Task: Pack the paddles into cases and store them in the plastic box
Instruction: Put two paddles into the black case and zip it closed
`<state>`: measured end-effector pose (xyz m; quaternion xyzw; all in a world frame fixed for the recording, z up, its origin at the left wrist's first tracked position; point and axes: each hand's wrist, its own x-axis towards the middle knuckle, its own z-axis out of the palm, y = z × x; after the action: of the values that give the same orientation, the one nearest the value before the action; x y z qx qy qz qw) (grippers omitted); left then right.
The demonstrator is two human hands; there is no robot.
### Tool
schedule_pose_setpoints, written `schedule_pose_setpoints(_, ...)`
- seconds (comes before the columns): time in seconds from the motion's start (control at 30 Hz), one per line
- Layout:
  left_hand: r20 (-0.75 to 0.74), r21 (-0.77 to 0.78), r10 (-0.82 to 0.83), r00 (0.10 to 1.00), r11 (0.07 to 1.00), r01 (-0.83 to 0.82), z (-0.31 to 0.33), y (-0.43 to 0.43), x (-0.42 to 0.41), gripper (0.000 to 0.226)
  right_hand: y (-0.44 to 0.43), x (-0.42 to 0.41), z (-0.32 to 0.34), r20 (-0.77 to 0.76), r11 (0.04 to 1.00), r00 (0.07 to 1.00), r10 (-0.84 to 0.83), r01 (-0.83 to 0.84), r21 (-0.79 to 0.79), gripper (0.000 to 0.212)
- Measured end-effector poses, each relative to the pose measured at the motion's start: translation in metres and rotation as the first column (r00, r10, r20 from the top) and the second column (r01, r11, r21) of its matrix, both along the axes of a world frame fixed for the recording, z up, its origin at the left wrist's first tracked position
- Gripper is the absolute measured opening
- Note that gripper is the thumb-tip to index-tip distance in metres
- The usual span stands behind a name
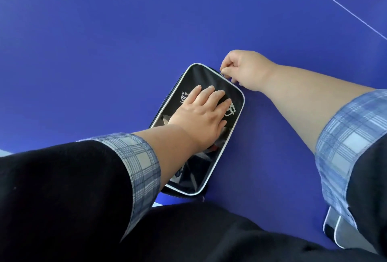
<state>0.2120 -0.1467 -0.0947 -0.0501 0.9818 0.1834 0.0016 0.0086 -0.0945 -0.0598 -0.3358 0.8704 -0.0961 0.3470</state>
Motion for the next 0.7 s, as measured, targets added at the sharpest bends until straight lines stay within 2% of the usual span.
schedule_pose_setpoints(0.13, 0.003, 0.014, -0.014, 1.0, 1.0, 0.014, -0.002, 0.0, 0.001, 0.056, -0.022, 0.011, -0.001, 0.084, 0.988, 0.985, -0.154, 0.153, 0.024, 0.013)
schedule_pose_setpoints(0.2, 0.031, 0.006, -0.036, 0.999, 0.999, 0.036, -0.004, -0.001, 0.0, 0.062, -0.032, 0.017, 0.006, 0.064, 0.981, 0.982, -0.179, 0.174, 0.081, 0.026)
schedule_pose_setpoints(0.3, 0.069, -0.013, -0.054, 0.996, 0.998, 0.055, -0.005, 0.0, -0.001, 0.074, -0.052, 0.026, 0.017, -0.116, 0.984, 0.993, 0.023, -0.002, 0.18, 0.035)
schedule_pose_setpoints(0.53, 0.063, 0.015, -0.057, 0.996, 0.998, 0.056, -0.005, 0.0, -0.001, 0.075, -0.103, 0.051, 0.025, -0.141, 0.901, 0.903, 0.405, -0.368, 0.229, 0.032)
schedule_pose_setpoints(0.6, 0.064, 0.01, -0.056, 0.996, 0.998, 0.056, -0.005, 0.0, -0.002, 0.075, -0.108, 0.055, 0.02, -0.148, 0.869, 0.87, 0.47, -0.426, 0.252, 0.03)
schedule_pose_setpoints(0.7, 0.062, -0.004, -0.054, 0.997, 0.999, 0.055, -0.006, 0.001, -0.002, 0.075, -0.108, 0.052, 0.012, -0.156, 0.881, 0.876, 0.457, -0.421, 0.217, 0.028)
